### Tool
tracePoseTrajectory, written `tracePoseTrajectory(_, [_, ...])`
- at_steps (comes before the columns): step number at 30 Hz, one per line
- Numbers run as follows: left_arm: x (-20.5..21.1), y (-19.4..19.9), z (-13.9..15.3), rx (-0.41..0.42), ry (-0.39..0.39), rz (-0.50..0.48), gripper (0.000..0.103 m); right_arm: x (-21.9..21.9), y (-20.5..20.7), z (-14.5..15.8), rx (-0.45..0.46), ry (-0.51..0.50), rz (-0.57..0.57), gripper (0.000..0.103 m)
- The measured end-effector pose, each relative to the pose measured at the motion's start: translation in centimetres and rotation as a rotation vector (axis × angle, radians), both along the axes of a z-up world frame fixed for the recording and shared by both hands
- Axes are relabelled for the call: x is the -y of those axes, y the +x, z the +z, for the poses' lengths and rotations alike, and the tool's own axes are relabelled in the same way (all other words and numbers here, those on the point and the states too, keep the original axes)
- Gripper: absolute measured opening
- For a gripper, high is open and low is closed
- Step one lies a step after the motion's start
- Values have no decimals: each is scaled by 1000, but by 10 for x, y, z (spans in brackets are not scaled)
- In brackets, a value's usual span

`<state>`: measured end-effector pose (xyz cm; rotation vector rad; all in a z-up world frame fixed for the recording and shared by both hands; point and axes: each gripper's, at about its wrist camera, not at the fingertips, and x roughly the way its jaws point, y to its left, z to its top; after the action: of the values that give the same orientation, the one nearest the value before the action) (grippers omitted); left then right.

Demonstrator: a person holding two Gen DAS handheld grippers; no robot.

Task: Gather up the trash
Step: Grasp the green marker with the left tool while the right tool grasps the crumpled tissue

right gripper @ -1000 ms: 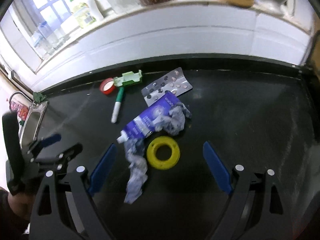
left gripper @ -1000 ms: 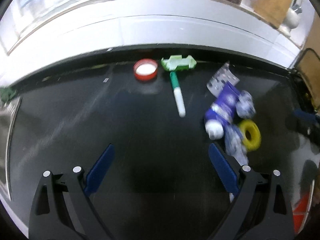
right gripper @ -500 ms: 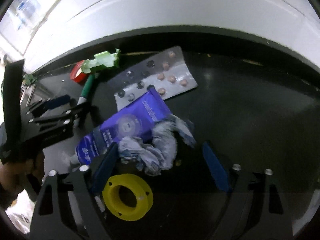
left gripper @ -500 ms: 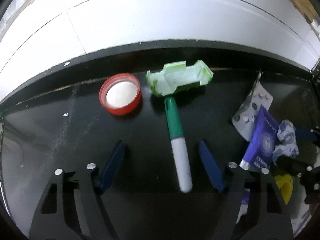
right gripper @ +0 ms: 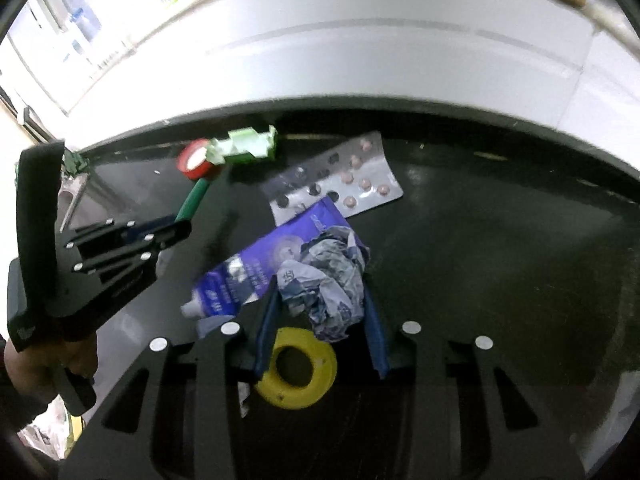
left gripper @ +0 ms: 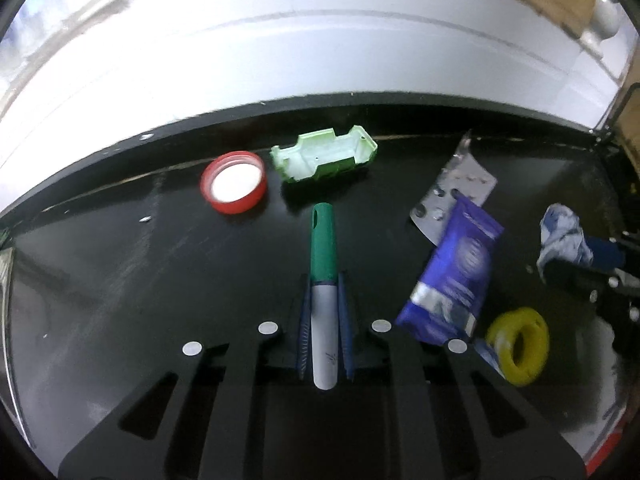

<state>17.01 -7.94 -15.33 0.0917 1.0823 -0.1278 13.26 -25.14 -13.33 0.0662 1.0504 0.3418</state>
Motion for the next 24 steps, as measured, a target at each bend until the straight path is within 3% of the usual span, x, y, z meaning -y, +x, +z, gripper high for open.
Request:
tracePoseTrajectory(9, [-26,-93,46,12,-40,15,13,-2,-76,50,75,4,-20,39])
tracePoseTrajectory(16, [-48,-159,53,-4,-53,20,13,-29,-139,50,69,7,-14,39])
tracePoseTrajectory(24, [-68,-190,57,18,-47,29,13,-60,-167,51,80,-1,16,39])
